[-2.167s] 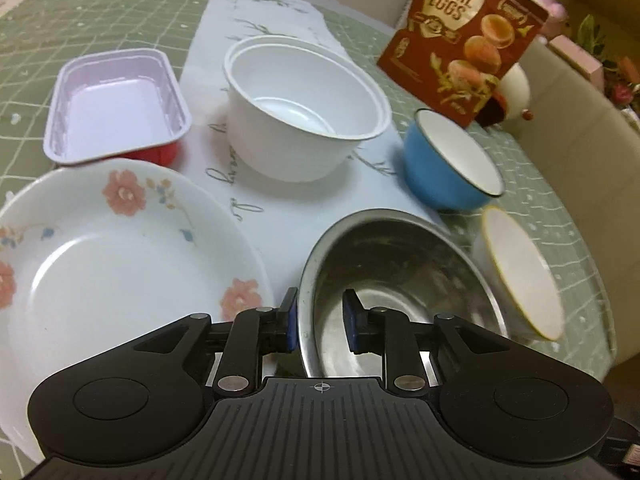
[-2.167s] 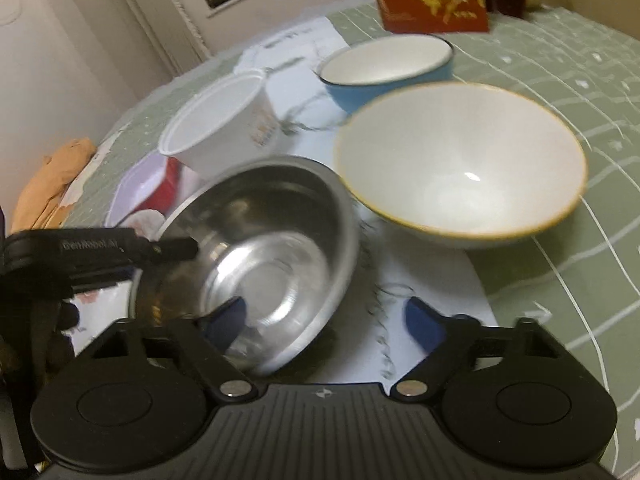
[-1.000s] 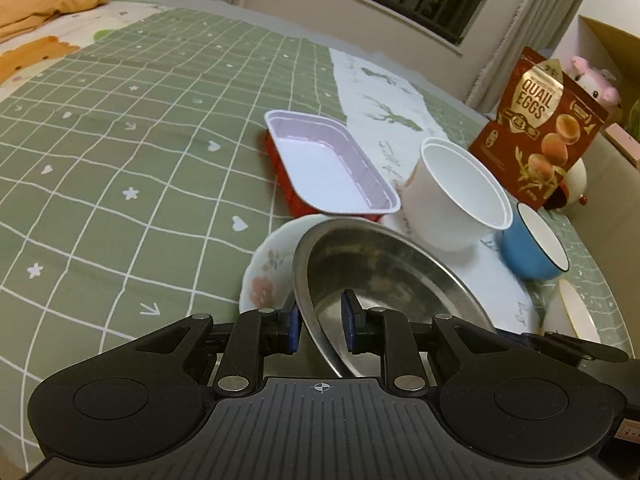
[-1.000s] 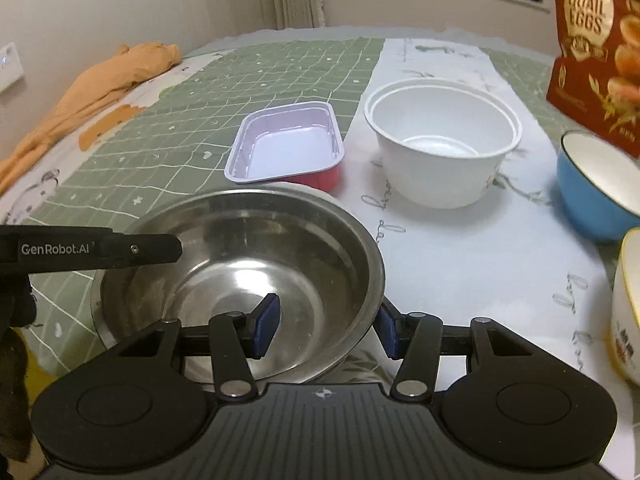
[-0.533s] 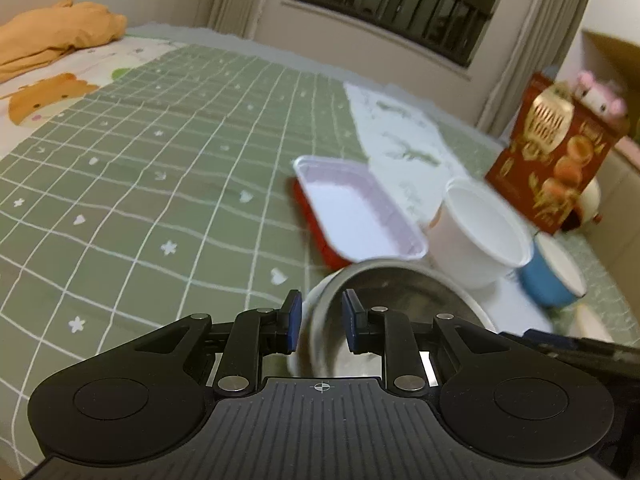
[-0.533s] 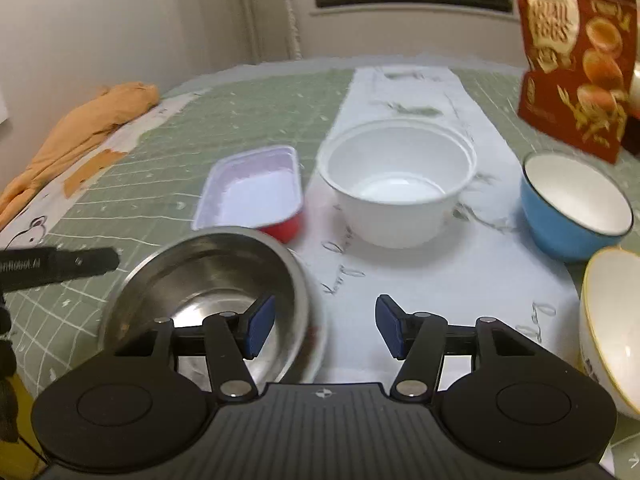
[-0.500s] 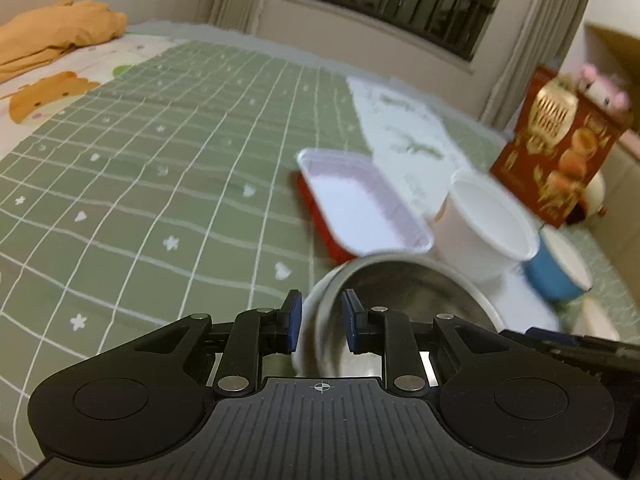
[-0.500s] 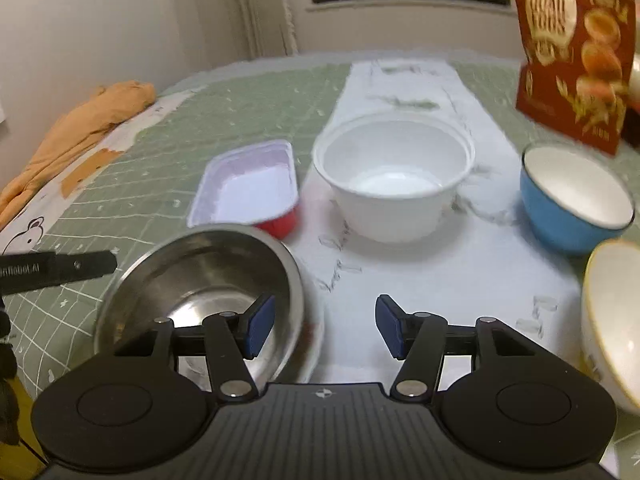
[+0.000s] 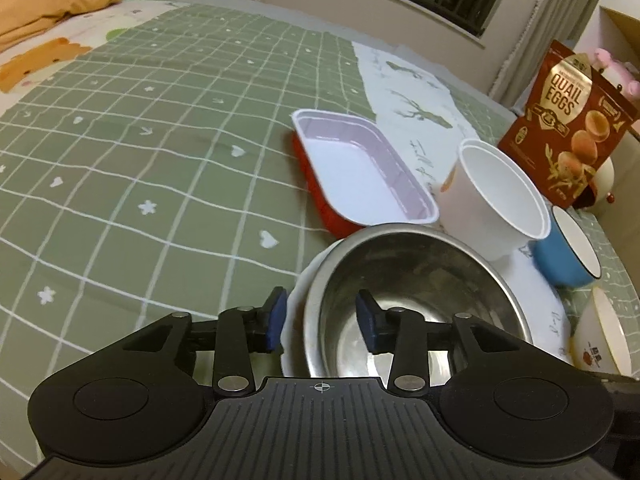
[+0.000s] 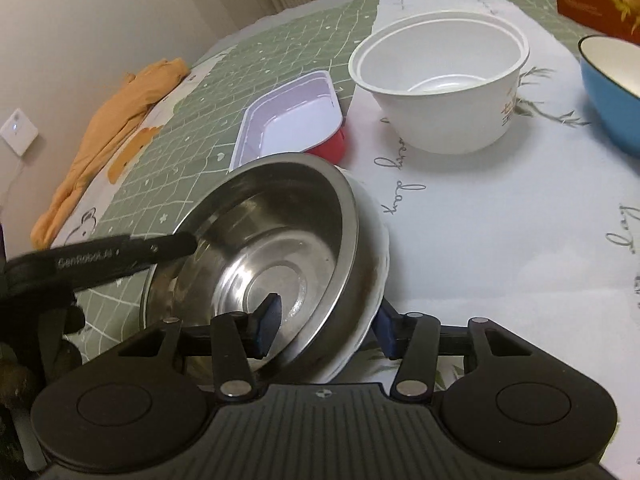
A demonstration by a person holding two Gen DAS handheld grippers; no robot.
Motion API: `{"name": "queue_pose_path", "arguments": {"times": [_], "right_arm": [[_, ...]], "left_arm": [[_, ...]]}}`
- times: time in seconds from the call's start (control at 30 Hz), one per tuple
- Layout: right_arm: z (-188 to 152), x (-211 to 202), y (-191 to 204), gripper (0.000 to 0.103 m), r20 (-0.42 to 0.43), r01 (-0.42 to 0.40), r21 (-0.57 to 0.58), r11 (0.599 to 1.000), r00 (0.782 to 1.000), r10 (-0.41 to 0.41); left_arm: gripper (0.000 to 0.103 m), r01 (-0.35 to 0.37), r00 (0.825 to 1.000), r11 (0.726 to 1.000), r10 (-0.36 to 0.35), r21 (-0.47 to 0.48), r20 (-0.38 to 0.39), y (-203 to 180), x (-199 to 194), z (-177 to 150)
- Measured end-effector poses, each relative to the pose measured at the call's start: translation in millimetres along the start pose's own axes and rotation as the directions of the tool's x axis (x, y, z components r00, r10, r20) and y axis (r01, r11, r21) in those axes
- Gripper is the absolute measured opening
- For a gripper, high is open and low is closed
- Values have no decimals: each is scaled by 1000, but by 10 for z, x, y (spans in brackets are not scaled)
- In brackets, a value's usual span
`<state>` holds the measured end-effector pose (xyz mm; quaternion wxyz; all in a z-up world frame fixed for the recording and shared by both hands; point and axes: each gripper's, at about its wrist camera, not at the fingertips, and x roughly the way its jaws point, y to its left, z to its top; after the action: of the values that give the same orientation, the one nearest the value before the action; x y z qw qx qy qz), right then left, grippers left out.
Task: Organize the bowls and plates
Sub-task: 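Carry the steel bowl onto the floral plate and open the right gripper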
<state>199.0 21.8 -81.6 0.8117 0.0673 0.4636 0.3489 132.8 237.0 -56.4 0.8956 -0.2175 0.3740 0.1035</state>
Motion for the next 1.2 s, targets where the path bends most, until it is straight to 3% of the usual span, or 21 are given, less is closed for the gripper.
{"name": "queue_pose_path", "arguments": {"times": [0.1,0.17,0.23,0.33,0.43,0.53,0.7,0.9,1.03,1.07,1.2], "right_arm": [[-36,-90,-14,48,15,15,-16,1000,1000,-14],[-61,-160,-75,48,18,25,-2,1000,1000,-25],[-77,-204,-154,47,21,21,20,1000,1000,-21],[-101,-275,-250,47,43,35,43,998,998,-37],[-92,-373,-280,47,84,32,35,999,996,-35],[-62,-427,-278,48,135,71,31,997,988,-74],[-29,-396,-315,48,174,127,56,990,975,-135],[-17,-153,-285,51,92,92,71,993,991,-98],[-16,31,-307,52,19,4,122,993,1000,-6],[-16,40,-290,53,15,1,124,992,1000,-3],[-15,-9,-244,52,13,14,93,996,1000,-16]], "left_arm": [[43,146,989,989,-147,-23,-34,-128,28,2],[42,166,985,986,-166,14,-41,-263,58,-4],[33,187,981,982,-186,8,-59,-333,110,-3],[32,153,988,988,-152,34,-30,-384,57,-8],[32,50,996,993,-57,103,68,-400,-133,-6],[32,-55,991,987,35,148,131,-382,-264,-2],[32,-15,998,997,10,72,70,-183,-203,-36],[35,-49,999,998,49,38,1,-66,-16,-131],[35,28,998,1000,-28,-12,-60,2,150,-175],[40,48,996,998,-50,-32,-74,1,182,-176],[46,33,997,999,-33,-5,-74,-159,233,-126]]}}
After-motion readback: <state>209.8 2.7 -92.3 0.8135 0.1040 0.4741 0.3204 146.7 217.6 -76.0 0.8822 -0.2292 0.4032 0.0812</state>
